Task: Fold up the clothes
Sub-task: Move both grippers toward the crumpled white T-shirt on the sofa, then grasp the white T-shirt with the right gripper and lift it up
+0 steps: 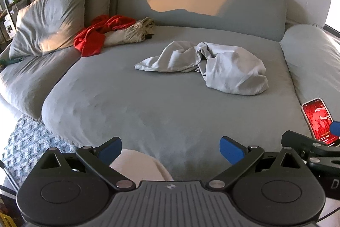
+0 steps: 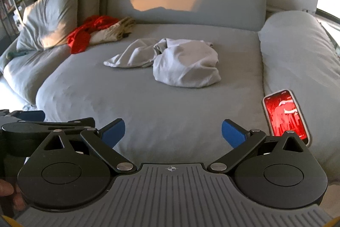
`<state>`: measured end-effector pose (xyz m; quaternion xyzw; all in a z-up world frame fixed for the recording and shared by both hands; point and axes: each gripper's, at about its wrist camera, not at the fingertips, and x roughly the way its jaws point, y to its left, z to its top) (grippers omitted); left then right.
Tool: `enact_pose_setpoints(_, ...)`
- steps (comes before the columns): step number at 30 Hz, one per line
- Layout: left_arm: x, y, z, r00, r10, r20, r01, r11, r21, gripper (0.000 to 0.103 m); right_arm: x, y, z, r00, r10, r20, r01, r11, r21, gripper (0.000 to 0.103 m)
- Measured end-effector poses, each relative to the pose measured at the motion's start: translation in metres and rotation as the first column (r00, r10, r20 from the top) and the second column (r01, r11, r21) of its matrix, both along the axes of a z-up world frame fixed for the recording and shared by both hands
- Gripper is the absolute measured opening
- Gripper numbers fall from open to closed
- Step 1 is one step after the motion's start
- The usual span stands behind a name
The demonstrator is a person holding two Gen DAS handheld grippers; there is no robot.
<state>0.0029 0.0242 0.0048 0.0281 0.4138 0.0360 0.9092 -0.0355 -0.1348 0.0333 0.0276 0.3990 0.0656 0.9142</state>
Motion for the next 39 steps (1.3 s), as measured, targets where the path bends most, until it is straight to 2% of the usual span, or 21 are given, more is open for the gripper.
enact_pose_setpoints(8,0.044,-0.001,-0.015,0.998,-0.049,-0.037,0.049,0.999,-0.015,0.099,0.037,0.002,-0.003,1.0,0.025,-0.015,-0.026,0.998,-0.048,0.101)
enact_pose_setpoints(11,0.062,0.003,-0.019,0.998,-0.053,-0.031,0.051,0.998,-0.047,0.095,0.05,0.001,-0.005,0.997,0.071,0.022,-0.069,0.996,-0.05,0.1)
enact_pose_setpoints(15,0.078,0.011,-0.021,0.998,-0.047,0.036,0.05,0.995,-0.091,0.095,0.062,-0.007,-0.006,0.977,0.141,0.157,-0.132,0.989,-0.069,0.099)
enact_pose_setpoints(18,0.088,0.017,-0.024,0.996,-0.043,0.078,0.053,0.99,-0.127,0.096,0.082,-0.014,-0.016,0.971,0.14,0.195,-0.12,0.987,-0.11,0.09)
enact_pose_setpoints(20,0.097,0.022,-0.033,0.999,-0.009,0.048,0.016,0.989,-0.145,0.095,0.1,-0.02,-0.027,0.978,0.12,0.168,-0.103,0.989,-0.106,0.085)
enact_pose_setpoints(23,0.112,0.031,-0.044,1.0,0.023,-0.006,-0.023,0.986,-0.168,0.095,0.128,-0.021,-0.042,0.986,0.109,0.125,-0.104,0.993,-0.05,0.085)
enact_pose_setpoints(25,0.124,0.037,-0.05,0.999,0.032,-0.033,-0.038,0.982,-0.184,0.095,0.149,-0.014,-0.048,0.982,0.138,0.133,-0.131,0.99,-0.054,0.085)
enact_pose_setpoints(28,0.136,0.042,-0.05,0.999,0.042,-0.034,-0.048,0.98,-0.191,0.095,0.19,0.003,-0.058,0.982,0.159,0.105,-0.152,0.986,-0.066,0.095)
enact_pose_setpoints(34,0.145,0.045,-0.057,0.999,0.026,-0.032,-0.032,0.982,-0.187,0.095,0.259,0.03,-0.097,0.989,0.14,-0.038,-0.143,0.984,-0.102,0.095)
enact_pose_setpoints(35,0.146,0.045,-0.059,0.999,0.025,-0.04,-0.032,0.981,-0.192,0.095,0.265,0.033,-0.103,0.988,0.142,-0.06,-0.147,0.984,-0.104,0.089)
enact_pose_setpoints(36,0.146,0.046,-0.061,0.999,0.023,-0.048,-0.032,0.98,-0.197,0.095,0.268,0.036,-0.109,0.986,0.148,-0.074,-0.156,0.981,-0.118,0.075)
enact_pose_setpoints(37,0.146,0.047,-0.062,0.998,0.023,-0.053,-0.033,0.979,-0.201,0.095,0.272,0.037,-0.112,0.985,0.148,-0.094,-0.159,0.979,-0.13,0.023)
enact_pose_setpoints(38,0.145,0.048,-0.062,0.998,0.026,-0.053,-0.036,0.979,-0.201,0.095,0.279,0.034,-0.11,0.985,0.129,-0.117,-0.142,0.984,-0.111,0.003)
enact_pose_setpoints(39,0.142,0.049,-0.062,0.998,0.029,-0.049,-0.038,0.979,-0.199,0.095,0.286,0.024,-0.101,0.988,0.1,-0.117,-0.105,0.993,-0.043,0.003)
